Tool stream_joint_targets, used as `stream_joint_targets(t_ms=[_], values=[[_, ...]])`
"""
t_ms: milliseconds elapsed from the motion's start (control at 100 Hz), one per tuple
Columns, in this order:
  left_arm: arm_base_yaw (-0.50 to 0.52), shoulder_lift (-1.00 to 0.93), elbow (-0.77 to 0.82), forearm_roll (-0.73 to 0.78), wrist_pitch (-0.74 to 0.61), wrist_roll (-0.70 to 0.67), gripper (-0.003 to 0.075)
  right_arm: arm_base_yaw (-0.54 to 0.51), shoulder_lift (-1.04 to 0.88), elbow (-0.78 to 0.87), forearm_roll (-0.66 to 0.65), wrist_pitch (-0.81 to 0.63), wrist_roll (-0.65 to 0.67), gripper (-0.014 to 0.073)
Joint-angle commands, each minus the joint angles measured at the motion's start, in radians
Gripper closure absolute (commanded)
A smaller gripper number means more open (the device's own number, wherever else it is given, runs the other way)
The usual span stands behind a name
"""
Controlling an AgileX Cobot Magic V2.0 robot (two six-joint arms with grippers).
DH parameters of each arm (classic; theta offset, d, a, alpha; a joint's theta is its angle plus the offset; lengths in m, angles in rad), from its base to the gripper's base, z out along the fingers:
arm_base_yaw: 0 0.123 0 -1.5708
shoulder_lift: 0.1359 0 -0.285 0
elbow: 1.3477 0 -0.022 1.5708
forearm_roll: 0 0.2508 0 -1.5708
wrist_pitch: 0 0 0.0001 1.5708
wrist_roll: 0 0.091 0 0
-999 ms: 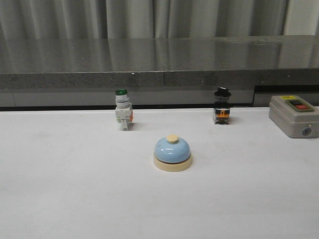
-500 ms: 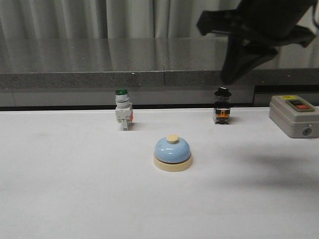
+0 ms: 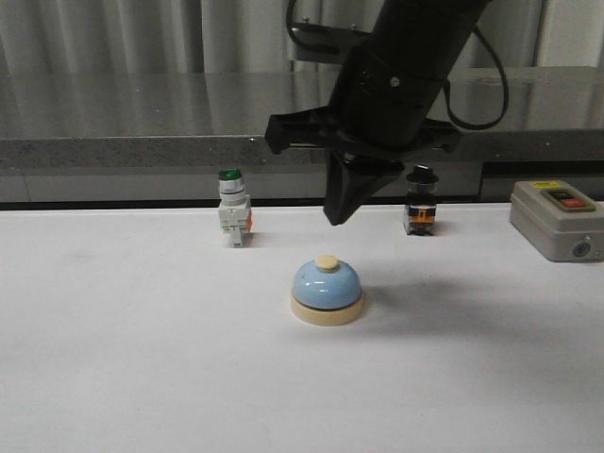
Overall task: Place and press bell with both arms
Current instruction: 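Move the closed right gripper over the bell and press its button, then lift the right gripper up off the bell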
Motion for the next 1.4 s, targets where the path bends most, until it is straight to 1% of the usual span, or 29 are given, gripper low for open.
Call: stream_joint_targets(t_ms=[0, 420, 700, 850, 969, 1159, 1389], values=[[0.001, -0.026, 0.04, 0.0, -0.086, -0.01, 0.0739, 0.009, -0.035, -0.041, 0.004, -0.018, -0.011, 0.0654], [0.001, -0.026, 0.04, 0.0, -0.086, -0.01, 0.0739, 0.011, -0.022, -0.041, 0.004, -0.021, -0.011, 0.0654], [0.001, -0.026, 0.04, 0.0, -0.086, -0.01, 0.074, 0.011, 0.043, -0.041, 0.004, -0.019, -0.011, 0.0654], [0.001, -0.026, 0.04, 0.0, -0.086, -0.01, 0.074, 0.011, 0.035, -0.041, 0.004, -0.014, -0.011, 0.0654], [0.001, -0.026, 0.04, 0.0, -0.086, -0.01, 0.074, 0.011, -0.008, -0.041, 0.0, -0.007, -0.011, 0.0654], [0.001, -0.026, 0.04, 0.0, -0.086, -0.01, 0.074, -0.002, -0.134, -0.04, -0.044, 0.019, -0.011, 0.0654], [0.001, -0.026, 0.04, 0.0, -0.086, -0.01, 0.074, -0.07, -0.337, 0.02, -0.088, 0.02, -0.011, 0.0654]])
